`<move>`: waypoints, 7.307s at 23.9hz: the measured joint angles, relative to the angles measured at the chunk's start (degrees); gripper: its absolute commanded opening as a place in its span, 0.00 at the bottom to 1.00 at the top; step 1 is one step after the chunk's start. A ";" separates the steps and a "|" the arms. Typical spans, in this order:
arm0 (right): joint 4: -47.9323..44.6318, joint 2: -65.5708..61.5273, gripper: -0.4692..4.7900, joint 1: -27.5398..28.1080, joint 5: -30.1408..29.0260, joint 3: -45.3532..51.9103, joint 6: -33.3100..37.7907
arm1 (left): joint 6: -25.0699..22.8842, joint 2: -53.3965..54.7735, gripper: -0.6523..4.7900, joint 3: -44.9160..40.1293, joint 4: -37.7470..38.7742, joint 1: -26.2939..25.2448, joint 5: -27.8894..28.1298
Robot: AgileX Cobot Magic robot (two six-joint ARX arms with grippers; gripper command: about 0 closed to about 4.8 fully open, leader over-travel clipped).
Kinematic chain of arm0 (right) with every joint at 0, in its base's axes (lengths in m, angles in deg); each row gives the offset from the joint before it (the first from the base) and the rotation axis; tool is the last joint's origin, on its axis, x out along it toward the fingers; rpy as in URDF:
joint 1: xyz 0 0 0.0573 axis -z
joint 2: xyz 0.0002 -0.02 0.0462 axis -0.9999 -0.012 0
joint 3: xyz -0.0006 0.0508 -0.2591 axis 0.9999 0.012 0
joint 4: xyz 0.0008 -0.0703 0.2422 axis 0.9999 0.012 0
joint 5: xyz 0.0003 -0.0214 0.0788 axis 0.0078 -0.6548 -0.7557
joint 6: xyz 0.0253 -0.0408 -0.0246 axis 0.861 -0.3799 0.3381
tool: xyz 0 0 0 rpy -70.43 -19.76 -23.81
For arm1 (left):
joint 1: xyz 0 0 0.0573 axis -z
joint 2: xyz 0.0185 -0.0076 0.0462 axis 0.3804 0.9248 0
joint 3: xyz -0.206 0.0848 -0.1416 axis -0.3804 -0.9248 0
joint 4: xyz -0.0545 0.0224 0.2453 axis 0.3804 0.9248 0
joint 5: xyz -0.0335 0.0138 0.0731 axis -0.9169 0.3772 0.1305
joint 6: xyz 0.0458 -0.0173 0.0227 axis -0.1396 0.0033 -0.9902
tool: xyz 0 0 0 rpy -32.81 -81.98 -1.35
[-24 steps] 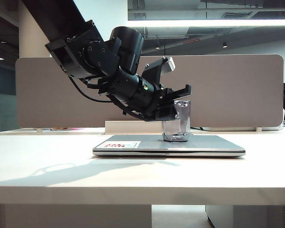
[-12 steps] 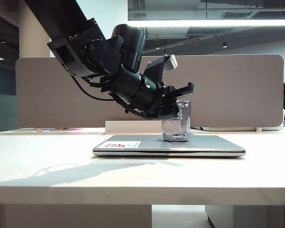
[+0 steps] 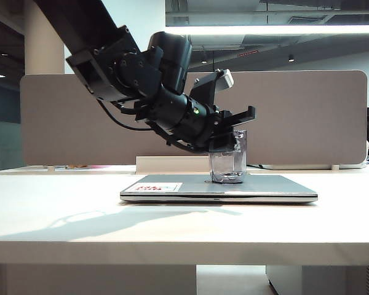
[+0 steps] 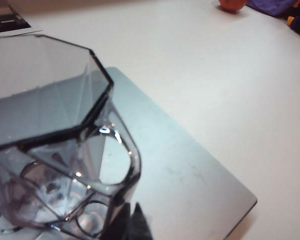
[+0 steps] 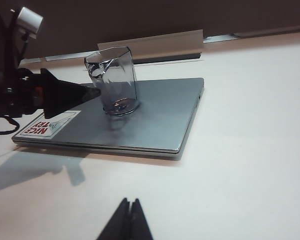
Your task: Pick up the water cup and place it on the side of the laptop close to you.
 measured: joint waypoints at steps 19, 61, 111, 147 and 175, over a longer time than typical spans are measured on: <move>0.04 0.00 0.08 -0.02 -0.04 0.00 0.02 | -3.69 2.16 0.11 3.43 5.90 1.01 0.68; 0.44 0.00 0.08 -0.02 -0.24 0.00 0.02 | -3.82 2.19 0.11 3.67 10.49 1.38 4.00; 0.46 -0.02 0.08 -0.02 -0.24 0.00 1.46 | -4.11 -8.48 0.11 4.15 27.96 3.34 10.80; -39.45 -81.33 0.08 -13.20 2.14 -32.22 4.00 | -13.79 -23.34 0.11 4.13 43.65 2.84 14.86; -30.45 -101.63 0.08 -15.82 13.81 -52.15 1.51 | -14.40 -23.96 0.11 4.13 45.55 -1.60 14.78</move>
